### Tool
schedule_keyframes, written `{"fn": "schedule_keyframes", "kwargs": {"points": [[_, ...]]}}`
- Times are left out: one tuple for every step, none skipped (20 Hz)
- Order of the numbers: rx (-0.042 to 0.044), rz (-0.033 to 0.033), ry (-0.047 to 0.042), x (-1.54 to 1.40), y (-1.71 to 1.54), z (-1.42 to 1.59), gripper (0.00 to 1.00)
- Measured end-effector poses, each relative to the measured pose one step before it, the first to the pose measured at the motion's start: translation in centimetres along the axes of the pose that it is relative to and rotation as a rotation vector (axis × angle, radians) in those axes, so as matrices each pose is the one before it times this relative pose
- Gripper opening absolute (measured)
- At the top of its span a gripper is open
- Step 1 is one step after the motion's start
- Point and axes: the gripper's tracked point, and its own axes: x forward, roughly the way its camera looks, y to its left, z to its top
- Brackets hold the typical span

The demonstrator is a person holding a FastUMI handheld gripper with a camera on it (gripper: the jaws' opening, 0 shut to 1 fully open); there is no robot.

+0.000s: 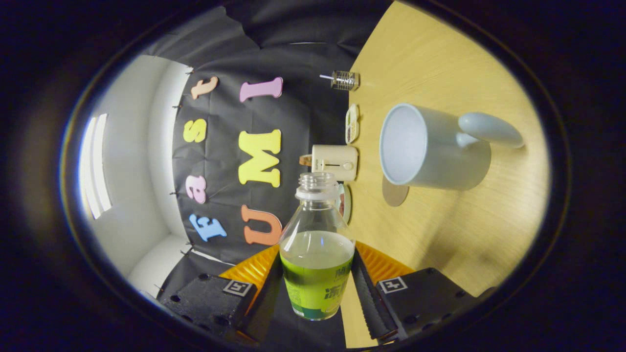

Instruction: Take the bottle from table, then pour the juice into the cup, finally place the bottle on the coaster

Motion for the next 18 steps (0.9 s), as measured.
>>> {"fn": "schedule_keyframes", "kwargs": {"points": [[0.01689, 0.00084, -0.00002, -0.075, -0.006, 0.095, 0.79], [0.02000, 0.00045, -0.00326, -0.021, -0.087, 0.201, 0.79], [0.01968, -0.00214, -0.00489, -0.049, -0.125, 0.209, 0.79], [0.01576, -0.00935, -0.00074, -0.216, 0.072, -0.010, 0.79], [0.01666, -0.00820, 0.00172, 0.056, -0.264, -0.114, 0.79], [0.01925, -0.00002, 0.00172, -0.012, -0.144, -0.020, 0.79], [0.02255, 0.00963, -0.00061, -0.061, 0.341, -0.031, 0.79], [0.02197, 0.01750, -0.00174, 0.018, 0.411, -0.011, 0.79], [0.01710, 0.00881, 0.00417, 0.066, 0.287, -0.121, 0.79], [0.00951, 0.00563, 0.00981, -0.007, 0.067, -0.299, 0.79], [0.01182, -0.00084, 0.00199, 0.048, -0.045, 0.005, 0.79], [0.01372, 0.00272, -0.00050, 0.022, -0.001, 0.062, 0.79], [0.01812, 0.00107, -0.00587, 0.053, 0.093, 0.074, 0.79], [0.01643, -0.00603, -0.00408, 0.121, -0.057, 0.098, 0.79], [0.01020, -0.00009, -0.00083, 0.152, 0.164, -0.136, 0.79], [0.00843, 0.00351, 0.00048, -0.028, 0.257, -0.080, 0.79], [0.00816, 0.00328, -0.00110, -0.285, 0.282, 0.020, 0.79], [0.00291, 0.00308, -0.00105, -0.113, 0.226, 0.141, 0.79]]}}
